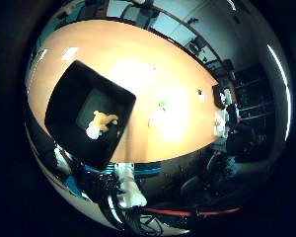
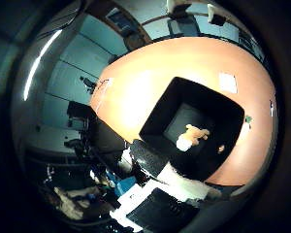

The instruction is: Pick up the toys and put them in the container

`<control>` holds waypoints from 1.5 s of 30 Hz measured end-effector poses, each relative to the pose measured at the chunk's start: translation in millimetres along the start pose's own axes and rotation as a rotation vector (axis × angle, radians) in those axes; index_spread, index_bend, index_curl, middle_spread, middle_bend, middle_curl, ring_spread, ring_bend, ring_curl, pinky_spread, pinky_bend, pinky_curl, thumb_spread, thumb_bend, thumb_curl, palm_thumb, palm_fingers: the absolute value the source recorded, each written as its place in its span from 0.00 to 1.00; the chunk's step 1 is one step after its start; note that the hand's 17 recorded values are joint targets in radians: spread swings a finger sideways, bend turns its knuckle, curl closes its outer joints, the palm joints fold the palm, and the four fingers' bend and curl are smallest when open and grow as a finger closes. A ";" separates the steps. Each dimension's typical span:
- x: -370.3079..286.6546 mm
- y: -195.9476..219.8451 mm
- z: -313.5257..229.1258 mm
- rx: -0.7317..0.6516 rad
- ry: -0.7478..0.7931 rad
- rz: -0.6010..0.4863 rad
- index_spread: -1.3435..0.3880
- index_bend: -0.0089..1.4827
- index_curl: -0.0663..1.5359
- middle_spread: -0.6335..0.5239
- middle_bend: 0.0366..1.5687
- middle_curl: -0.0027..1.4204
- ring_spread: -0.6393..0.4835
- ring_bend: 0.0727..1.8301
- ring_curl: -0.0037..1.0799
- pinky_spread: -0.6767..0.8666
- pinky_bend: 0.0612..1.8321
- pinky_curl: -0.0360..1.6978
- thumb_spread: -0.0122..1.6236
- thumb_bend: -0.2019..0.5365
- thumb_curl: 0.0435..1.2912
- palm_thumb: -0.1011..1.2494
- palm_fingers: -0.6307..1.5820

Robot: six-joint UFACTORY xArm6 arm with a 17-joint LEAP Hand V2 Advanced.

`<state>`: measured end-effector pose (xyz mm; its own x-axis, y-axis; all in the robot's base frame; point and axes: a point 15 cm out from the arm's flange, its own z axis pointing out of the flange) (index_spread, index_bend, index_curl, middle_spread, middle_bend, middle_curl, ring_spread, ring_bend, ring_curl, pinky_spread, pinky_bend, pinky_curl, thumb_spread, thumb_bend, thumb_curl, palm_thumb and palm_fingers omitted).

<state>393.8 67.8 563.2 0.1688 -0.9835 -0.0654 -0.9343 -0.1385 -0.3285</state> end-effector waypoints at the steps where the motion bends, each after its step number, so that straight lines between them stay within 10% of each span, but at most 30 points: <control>1: 16.0 -0.1 -1.4 0.003 0.011 0.020 0.55 0.13 0.28 0.48 0.24 0.25 0.65 0.31 0.23 0.77 0.24 0.28 0.65 0.24 0.18 0.36 0.44; 18: 289.2 57.9 70.9 -0.179 0.114 0.486 0.66 0.12 0.25 0.57 0.20 0.24 0.65 0.30 0.19 0.76 0.22 0.23 0.68 0.24 0.17 0.36 0.44; 45: 346.0 102.2 344.9 -0.587 0.316 0.883 0.78 0.13 0.27 0.79 0.09 0.20 0.88 0.08 0.17 0.78 0.18 0.19 0.61 0.24 0.18 0.17 0.37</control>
<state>465.0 -246.4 182.0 -0.6399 -0.7378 0.2148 -0.7047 0.6749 0.2188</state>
